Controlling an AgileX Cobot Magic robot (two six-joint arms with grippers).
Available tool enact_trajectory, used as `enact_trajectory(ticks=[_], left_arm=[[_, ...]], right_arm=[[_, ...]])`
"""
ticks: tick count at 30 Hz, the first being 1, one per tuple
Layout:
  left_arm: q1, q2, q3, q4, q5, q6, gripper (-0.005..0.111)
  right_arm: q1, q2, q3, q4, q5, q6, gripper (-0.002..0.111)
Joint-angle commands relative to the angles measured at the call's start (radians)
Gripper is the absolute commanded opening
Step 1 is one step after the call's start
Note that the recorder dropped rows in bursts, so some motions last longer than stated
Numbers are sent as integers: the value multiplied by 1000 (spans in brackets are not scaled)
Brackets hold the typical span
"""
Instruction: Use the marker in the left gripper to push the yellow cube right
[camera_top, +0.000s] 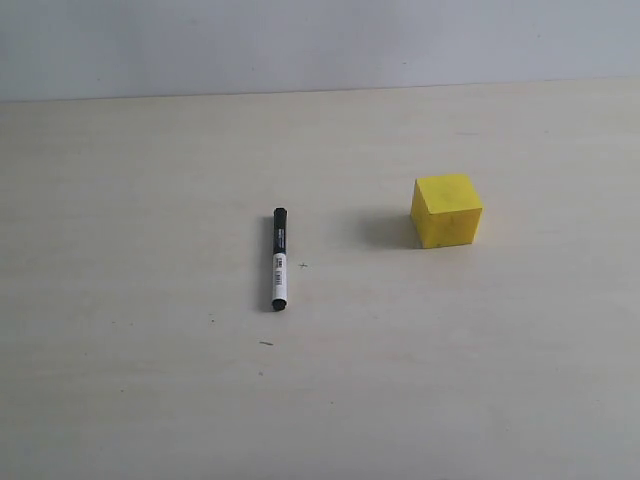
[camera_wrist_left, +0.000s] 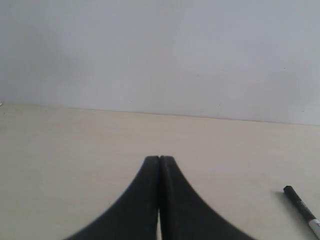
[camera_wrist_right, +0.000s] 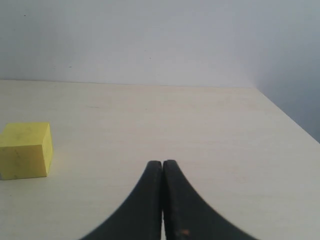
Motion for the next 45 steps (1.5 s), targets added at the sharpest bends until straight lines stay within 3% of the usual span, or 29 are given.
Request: enact_trajectory(ticks=[1,6,11,45], left_arm=[[4,-5,6,0,-11,-1,0],[4,-5,6,-6,-3,-1,0],[4,-5,6,-6,195,-1,0],[4,-5,6,-6,196,3,0]], right_arm=[[-6,-5,6,0,-14,-6,0],[-6,-5,6,0,-14,-6,0],[-6,-5,6,0,-14,-6,0],[-6,-5,6,0,-14,-6,0]])
